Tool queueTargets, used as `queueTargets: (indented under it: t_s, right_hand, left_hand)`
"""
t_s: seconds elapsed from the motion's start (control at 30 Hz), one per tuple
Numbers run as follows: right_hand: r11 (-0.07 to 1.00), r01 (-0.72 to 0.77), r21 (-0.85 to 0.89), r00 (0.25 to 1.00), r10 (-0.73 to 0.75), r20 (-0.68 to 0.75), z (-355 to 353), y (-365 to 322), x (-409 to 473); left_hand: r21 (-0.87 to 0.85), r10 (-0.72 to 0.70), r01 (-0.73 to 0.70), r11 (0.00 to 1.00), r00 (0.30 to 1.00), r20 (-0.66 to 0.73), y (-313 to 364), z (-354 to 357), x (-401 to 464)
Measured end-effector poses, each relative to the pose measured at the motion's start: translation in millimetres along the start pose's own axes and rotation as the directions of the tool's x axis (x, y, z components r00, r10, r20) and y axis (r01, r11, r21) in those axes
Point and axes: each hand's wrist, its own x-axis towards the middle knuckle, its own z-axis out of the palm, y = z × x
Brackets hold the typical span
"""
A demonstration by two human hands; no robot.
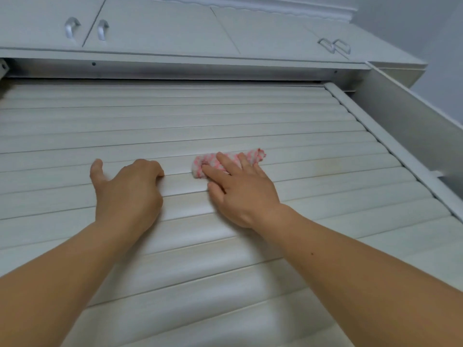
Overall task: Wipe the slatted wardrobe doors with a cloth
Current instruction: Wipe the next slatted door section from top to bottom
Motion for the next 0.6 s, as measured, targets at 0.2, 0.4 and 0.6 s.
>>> queueTargets:
  t_s: [0.2,0.4,0.6]
  right_hand:
    - [0.999,-0.050,-0.001,0.998,0.050,0.041,-17.7,43.9,-5.9]
    - [0.989,-0.146,-0.020,0.985,0.147,0.089,-40.0,109.5,-1.6]
    - [0.957,-0.283,-0.065,0.955,0.287,0.072,-61.3,217.4,-0.1]
  left_hand:
    - [0.084,-0.053,0.050,0.995,0.998,0.034,31.1,3.5,6.0]
    - [0.027,0.126,-0.129,0.991,0.989,0.078,89.5,19.1,7.4]
    - [-0.031,0.171,-0.169,0.985,0.974,0.147,156.4,44.6,23.0]
